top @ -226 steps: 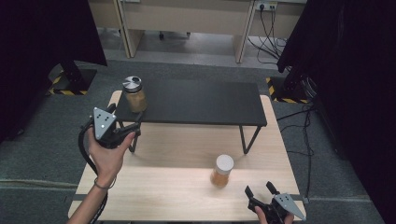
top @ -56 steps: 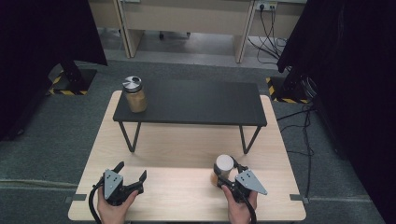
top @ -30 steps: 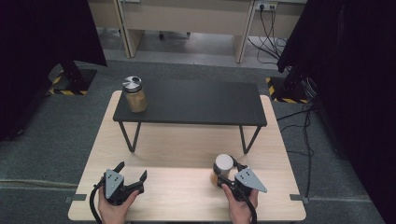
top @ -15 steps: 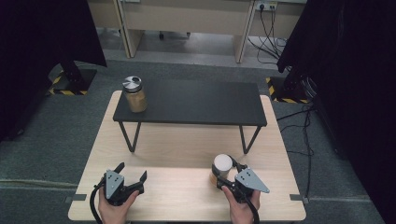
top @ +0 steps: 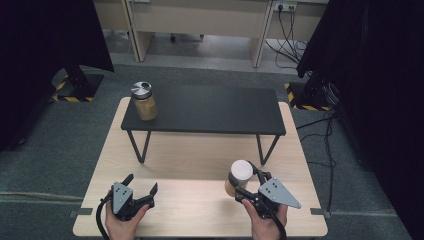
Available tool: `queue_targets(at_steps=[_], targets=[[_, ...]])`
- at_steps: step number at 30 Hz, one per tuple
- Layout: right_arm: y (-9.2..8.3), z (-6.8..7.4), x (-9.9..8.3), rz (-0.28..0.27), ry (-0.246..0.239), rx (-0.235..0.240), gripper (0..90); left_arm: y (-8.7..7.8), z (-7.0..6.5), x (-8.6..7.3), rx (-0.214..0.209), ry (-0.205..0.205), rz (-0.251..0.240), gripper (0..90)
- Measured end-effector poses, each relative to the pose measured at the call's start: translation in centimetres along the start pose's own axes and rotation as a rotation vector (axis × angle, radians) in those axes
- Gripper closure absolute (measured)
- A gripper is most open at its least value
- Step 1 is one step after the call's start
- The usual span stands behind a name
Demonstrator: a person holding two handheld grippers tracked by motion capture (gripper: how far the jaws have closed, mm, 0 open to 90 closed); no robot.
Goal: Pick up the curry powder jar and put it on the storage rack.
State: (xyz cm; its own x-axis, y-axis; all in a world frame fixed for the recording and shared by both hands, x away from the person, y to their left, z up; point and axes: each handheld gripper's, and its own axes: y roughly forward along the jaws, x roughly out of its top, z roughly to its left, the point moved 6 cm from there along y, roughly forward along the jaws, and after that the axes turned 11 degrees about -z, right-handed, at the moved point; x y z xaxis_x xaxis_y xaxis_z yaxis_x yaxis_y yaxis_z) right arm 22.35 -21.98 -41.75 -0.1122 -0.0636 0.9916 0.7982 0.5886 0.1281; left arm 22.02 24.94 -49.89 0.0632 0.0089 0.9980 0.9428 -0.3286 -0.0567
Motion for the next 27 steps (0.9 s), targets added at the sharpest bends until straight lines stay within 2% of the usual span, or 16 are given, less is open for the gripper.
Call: queue_targets(at_steps=[9, 10, 14, 21, 27], targets=[[-0.3, -0.2, 4.0, -0.028, -0.02, 0.012, 34.0, -0.1, 0.0, 0.1, 0.0, -0.001, -0.003, 8.5], [-0.3, -0.2, 4.0, -0.028, -0.02, 0.012, 34.0, -0.1, 0.0, 0.1, 0.0, -0.001, -0.003, 8.4], [-0.2, -0.5, 6.0, -0.04, -0.043, 0.012, 34.0, 0.0, 0.0, 0.1, -0.003, 0.002, -0.002, 8.4], [0.0, -1.1, 8.2, -0.062, -0.048, 0.005, 34.0, -0.1, 0.0, 0.1, -0.004, 0.001, -0.006, 8.4], [0.7, -1.7, 10.1, -0.061, -0.058, 0.003, 34.0, -0.1, -0.1, 0.1, -0.006, 0.0, -0.004, 8.4]])
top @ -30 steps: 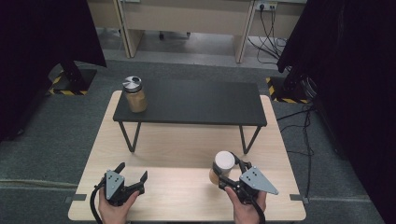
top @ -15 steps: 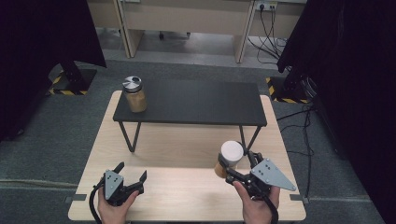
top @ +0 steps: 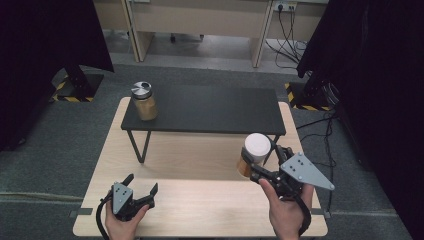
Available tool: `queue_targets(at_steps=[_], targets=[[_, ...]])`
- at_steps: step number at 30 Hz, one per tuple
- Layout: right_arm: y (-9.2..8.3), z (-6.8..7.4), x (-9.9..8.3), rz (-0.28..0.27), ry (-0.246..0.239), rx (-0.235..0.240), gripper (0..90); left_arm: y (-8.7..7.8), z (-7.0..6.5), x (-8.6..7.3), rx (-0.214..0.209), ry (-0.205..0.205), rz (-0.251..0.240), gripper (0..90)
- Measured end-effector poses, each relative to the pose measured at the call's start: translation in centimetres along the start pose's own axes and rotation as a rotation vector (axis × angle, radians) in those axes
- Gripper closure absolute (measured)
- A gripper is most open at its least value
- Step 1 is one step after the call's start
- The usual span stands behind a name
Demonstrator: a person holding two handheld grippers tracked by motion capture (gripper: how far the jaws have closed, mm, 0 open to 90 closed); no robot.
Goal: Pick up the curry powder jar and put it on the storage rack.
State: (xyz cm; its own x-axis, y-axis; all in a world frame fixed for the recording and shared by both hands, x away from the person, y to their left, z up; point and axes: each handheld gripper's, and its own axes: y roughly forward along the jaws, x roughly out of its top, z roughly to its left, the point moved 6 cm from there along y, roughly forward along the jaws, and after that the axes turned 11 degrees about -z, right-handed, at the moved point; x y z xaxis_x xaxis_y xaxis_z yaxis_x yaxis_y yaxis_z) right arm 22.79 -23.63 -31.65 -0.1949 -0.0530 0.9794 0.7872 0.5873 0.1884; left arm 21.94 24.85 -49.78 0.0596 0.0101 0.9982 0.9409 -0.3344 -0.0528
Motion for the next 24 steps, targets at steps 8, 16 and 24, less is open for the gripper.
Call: queue_targets(at_steps=[8, 16, 24], targets=[[1.1, -1.2, 2.0, -0.029, -0.009, -0.015, 34.0, 0.0, 0.0, 0.0, 0.0, 0.001, -0.001, 8.4], [2.6, -2.8, 3.3, -0.034, -0.008, -0.046, 33.9, 0.0, 0.2, 0.1, 0.003, 0.001, -0.001, 8.4], [4.0, -4.0, 3.8, -0.026, -0.002, -0.072, 34.0, -0.1, 0.2, 0.2, 0.004, 0.0, -0.004, 8.4]])
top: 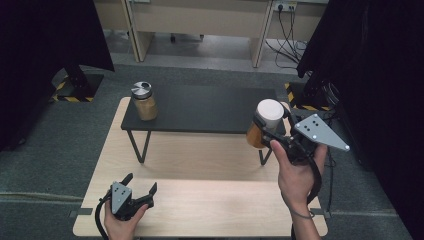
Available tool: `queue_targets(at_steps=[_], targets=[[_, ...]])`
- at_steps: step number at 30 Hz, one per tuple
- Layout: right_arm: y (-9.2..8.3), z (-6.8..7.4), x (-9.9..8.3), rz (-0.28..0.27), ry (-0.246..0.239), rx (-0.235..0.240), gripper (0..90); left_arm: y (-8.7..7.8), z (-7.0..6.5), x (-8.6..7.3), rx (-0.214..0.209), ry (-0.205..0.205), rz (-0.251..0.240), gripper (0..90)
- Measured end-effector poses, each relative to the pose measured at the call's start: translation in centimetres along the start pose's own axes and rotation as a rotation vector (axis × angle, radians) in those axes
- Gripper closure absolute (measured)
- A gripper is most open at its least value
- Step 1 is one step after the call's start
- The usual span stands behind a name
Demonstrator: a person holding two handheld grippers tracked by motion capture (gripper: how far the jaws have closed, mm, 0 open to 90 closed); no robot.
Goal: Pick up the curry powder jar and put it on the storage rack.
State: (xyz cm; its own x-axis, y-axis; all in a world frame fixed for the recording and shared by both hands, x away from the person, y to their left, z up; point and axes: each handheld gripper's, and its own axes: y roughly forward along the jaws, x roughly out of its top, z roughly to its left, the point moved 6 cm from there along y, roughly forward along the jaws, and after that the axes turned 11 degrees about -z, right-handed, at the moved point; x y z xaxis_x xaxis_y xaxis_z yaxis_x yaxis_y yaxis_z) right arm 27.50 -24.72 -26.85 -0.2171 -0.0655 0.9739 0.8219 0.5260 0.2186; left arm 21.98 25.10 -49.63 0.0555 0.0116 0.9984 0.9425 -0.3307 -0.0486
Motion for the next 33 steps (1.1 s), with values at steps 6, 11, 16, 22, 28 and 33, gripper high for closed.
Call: queue_targets(at_steps=[6, 11, 16, 22, 28, 33], targets=[[1.1, -0.5, -0.1, 0.013, 0.005, -0.013, 33.9, 0.0, 0.0, 0.0, -0.001, -0.002, 0.001, 8.4], [1.9, -0.7, -0.2, 0.013, 0.013, -0.024, 34.0, 0.0, 0.0, 0.0, -0.003, -0.001, 0.0, 8.4], [3.1, -1.2, -0.4, 0.014, 0.024, -0.04, 34.0, 0.0, 0.2, 0.1, 0.0, -0.004, -0.003, 8.4], [4.7, -1.4, -0.4, 0.024, 0.024, -0.05, 34.0, 0.0, 0.1, 0.0, -0.003, -0.001, -0.001, 8.4], [6.2, -1.7, -0.8, 0.042, 0.038, -0.058, 33.9, 0.1, 0.0, 0.0, -0.01, 0.002, 0.003, 8.4], [7.4, -1.9, -1.4, 0.061, 0.05, -0.063, 33.9, 0.1, -0.1, 0.0, -0.013, 0.004, 0.003, 8.4]])
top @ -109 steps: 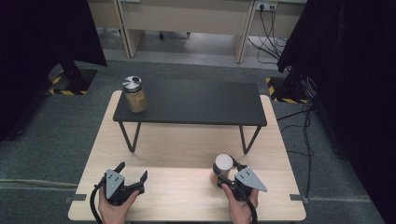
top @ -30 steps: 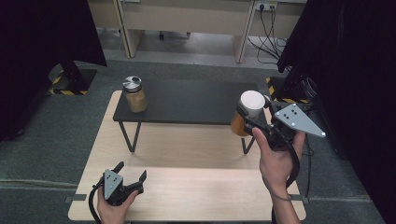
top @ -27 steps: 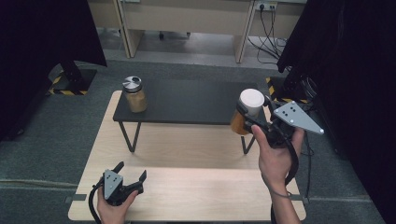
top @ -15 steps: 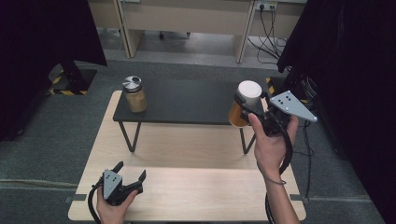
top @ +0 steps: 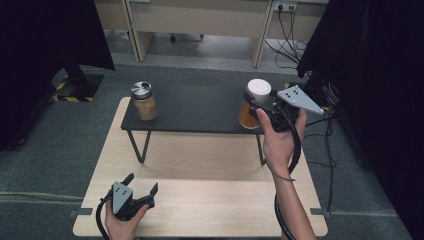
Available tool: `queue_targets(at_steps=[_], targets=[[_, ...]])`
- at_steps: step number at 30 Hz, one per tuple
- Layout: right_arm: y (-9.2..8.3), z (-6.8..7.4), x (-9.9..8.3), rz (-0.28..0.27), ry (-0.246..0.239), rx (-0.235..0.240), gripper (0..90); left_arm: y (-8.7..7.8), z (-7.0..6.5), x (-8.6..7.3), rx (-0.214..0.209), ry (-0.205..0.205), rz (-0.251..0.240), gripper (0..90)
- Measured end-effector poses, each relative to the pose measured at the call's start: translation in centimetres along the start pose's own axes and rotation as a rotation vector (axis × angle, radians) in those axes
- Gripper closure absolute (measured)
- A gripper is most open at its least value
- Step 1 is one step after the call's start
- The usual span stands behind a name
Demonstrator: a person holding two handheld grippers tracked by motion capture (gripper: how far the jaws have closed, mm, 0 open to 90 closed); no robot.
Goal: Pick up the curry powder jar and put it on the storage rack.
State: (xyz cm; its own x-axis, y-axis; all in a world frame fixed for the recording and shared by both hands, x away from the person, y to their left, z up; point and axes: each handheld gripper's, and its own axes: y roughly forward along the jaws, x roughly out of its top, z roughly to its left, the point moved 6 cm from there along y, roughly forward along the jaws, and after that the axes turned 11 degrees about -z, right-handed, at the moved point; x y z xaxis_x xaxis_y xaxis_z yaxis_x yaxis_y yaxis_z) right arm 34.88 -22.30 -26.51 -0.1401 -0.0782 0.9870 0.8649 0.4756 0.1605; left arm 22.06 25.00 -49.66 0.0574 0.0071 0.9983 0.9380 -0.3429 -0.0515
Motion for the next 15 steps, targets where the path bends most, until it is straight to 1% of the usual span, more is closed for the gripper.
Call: queue_targets(at_steps=[4, 9, 15], targets=[[0.8, 0.1, -0.6, 0.012, 0.001, -0.006, 33.9, 0.0, 0.0, 0.0, 0.001, -0.002, -0.003, 8.4], [1.7, 0.2, -1.8, 0.035, 0.006, -0.014, 33.9, 0.0, 0.0, 0.0, -0.001, -0.002, -0.003, 8.4], [2.2, 0.1, -2.5, 0.041, 0.008, -0.022, 33.8, 0.1, 0.0, -0.1, -0.005, -0.001, 0.001, 8.4]])
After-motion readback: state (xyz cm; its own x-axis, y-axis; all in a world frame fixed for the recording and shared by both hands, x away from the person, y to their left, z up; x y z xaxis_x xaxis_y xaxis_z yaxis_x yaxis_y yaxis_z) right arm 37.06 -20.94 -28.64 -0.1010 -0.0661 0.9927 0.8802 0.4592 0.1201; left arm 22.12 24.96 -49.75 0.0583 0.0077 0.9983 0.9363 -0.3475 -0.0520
